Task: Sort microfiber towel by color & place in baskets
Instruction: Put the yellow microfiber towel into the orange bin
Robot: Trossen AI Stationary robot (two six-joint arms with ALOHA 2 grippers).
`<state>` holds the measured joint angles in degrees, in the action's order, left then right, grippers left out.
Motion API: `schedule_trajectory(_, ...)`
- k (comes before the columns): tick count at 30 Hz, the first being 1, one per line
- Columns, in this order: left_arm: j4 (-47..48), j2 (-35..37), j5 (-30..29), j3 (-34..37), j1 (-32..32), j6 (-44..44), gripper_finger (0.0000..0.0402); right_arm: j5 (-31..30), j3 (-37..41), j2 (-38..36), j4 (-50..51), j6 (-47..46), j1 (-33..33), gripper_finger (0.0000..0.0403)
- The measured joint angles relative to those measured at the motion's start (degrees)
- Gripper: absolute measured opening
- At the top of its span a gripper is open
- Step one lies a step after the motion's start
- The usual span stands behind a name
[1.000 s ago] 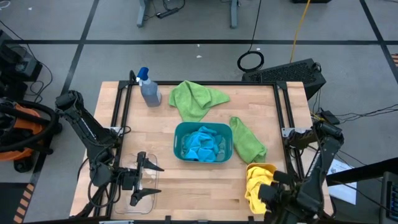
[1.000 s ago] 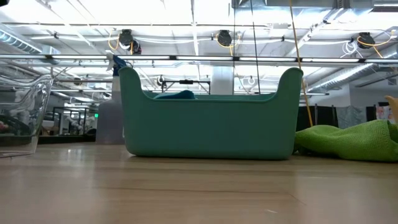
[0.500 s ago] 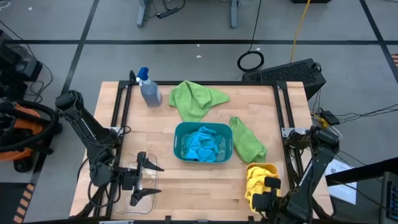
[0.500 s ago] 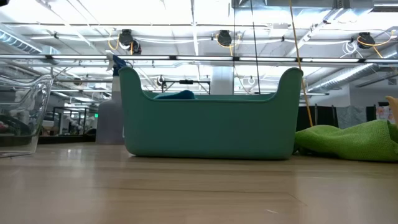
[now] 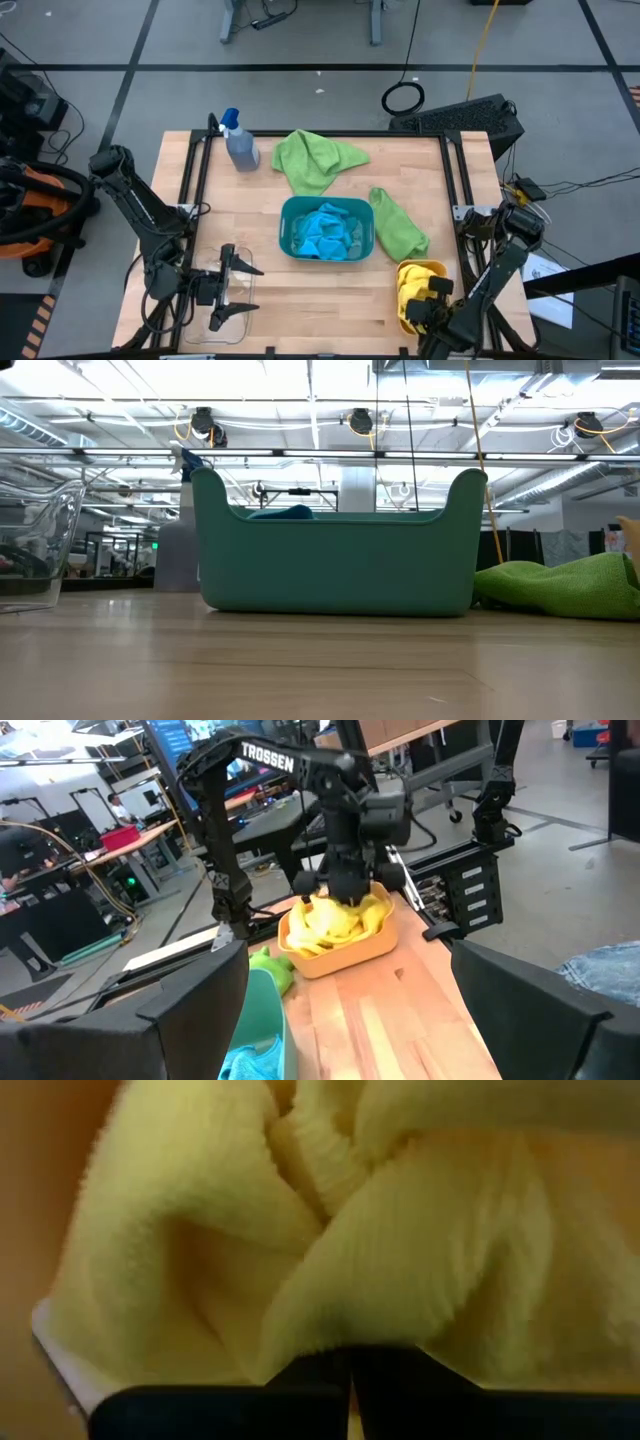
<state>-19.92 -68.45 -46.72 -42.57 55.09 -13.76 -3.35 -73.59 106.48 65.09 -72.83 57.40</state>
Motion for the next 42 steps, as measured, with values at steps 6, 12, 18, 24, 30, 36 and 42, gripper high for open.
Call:
schedule_trajectory(6, 0.02, 0.00, 0.00, 0.00, 0.00, 0.00, 0.0354, 2.36, 3.02, -0.15, -4.54, 0.63, -0.41, 0.0001)
schedule_trajectory(12, 0.07, 0.00, 0.00, 0.00, 0.00, 0.01, 0.0354, 2.27, -0.80, -2.95, -0.67, 0.09, -0.43, 0.0001)
schedule_trajectory(18, 0.09, -0.02, 0.00, 0.00, 0.00, 0.02, 0.0354, 2.23, -7.73, -5.05, 6.03, -1.77, -0.30, 0.0000)
schedule_trajectory(24, 0.92, -0.02, 0.00, 0.01, 0.00, 0.17, 0.0354, -6.21, -14.77, -5.05, 8.42, 0.10, -0.31, 0.0000)
schedule_trajectory(30, 1.09, -0.02, 0.00, 0.02, 0.00, 0.65, 0.0354, -17.65, -14.90, -5.08, 8.75, 3.30, -2.74, 0.0000)
schedule_trajectory(36, 1.39, -0.02, 0.00, 0.02, 0.00, 1.33, 0.0354, -9.29, -6.96, -5.07, 7.06, 2.48, -6.14, 0.0000)
schedule_trajectory(42, 1.95, -0.02, 0.00, 0.02, 0.00, 1.38, 0.0354, -2.89, 3.82, -5.03, -0.86, -0.03, -6.41, 0.0000)
